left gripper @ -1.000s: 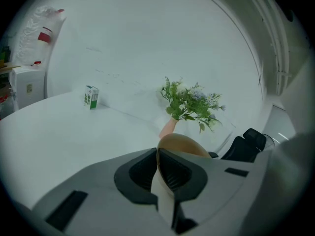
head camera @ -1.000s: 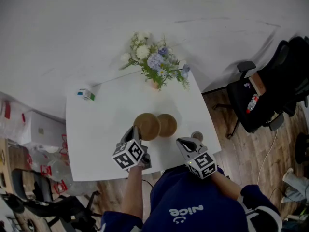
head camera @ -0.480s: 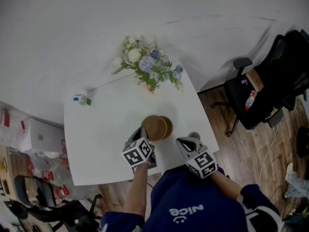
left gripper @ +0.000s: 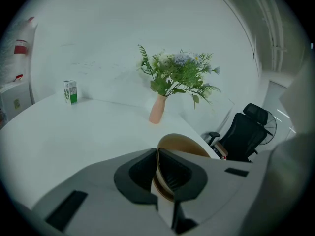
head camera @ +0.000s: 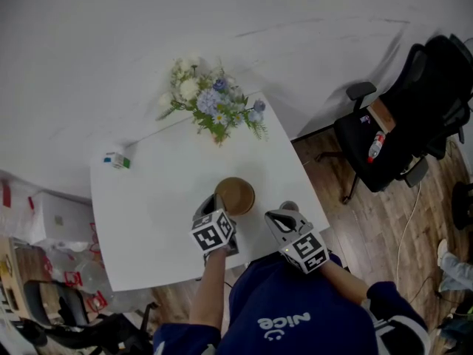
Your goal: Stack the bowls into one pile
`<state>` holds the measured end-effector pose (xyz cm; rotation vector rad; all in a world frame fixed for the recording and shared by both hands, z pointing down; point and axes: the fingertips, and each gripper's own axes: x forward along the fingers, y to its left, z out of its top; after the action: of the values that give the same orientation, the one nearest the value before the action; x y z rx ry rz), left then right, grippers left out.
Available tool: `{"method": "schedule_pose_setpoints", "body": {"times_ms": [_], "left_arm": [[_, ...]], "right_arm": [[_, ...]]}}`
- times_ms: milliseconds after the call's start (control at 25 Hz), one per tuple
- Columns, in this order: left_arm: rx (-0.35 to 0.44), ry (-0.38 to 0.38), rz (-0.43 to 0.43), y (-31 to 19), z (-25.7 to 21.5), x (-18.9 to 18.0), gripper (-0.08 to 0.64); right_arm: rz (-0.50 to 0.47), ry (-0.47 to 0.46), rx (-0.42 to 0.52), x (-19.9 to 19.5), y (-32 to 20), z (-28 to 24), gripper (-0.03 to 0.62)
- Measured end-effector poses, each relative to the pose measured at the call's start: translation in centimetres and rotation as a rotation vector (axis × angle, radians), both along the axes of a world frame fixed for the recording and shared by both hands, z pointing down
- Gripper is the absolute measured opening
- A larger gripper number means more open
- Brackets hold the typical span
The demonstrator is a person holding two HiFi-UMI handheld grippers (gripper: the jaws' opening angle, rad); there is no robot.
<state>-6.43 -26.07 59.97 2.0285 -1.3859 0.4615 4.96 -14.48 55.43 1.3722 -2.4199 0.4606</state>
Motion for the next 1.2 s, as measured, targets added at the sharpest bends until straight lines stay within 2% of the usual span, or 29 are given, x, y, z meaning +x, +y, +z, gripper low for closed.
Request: {"method": "schedule_pose_setpoints", "body": {"times_ms": [120,240,440,680,720,800,960,1200], "left_arm": [[0.013,0.004,0.015,0.1,0.3,0.6,0.032],[0.024,-0.025,0.011,0.0,0.8,0.8,0.032],[0.120,-0.086,0.031,-0.3,0.1,1.1,0.034],[0.096,-0.088,0.054,0.0,0.8,1.3,0.035],[0.090,-0.077,0.064,0.0,0.8,1.6,0.056],[0.076,-0.050,0.081,0.3,0.9,2.0,0.161],[0.098,-0.041,0.078,0.6,0.5,2.1,0.169],[0.190,-0.021,0.074,1.3,-2.3,1.7,0.186]], "right_arm": [[0.010,0.002,0.003,0.4,0.0,-0.1,0.023],[0.023,0.001,0.002,0.9,0.1,0.0,0.023],[0.039,-0.002,0.004,1.5,0.0,-0.1,0.023],[0.030,-0.002,0.000,1.4,0.1,0.0,0.023],[0.028,-0.001,-0.001,1.4,0.1,0.0,0.023],[0.027,-0.002,-0.002,1.4,0.1,0.1,0.023],[0.040,-0.013,-0.004,1.6,0.3,0.0,0.023],[0.109,-0.053,0.014,2.8,0.1,-0.6,0.023]]}}
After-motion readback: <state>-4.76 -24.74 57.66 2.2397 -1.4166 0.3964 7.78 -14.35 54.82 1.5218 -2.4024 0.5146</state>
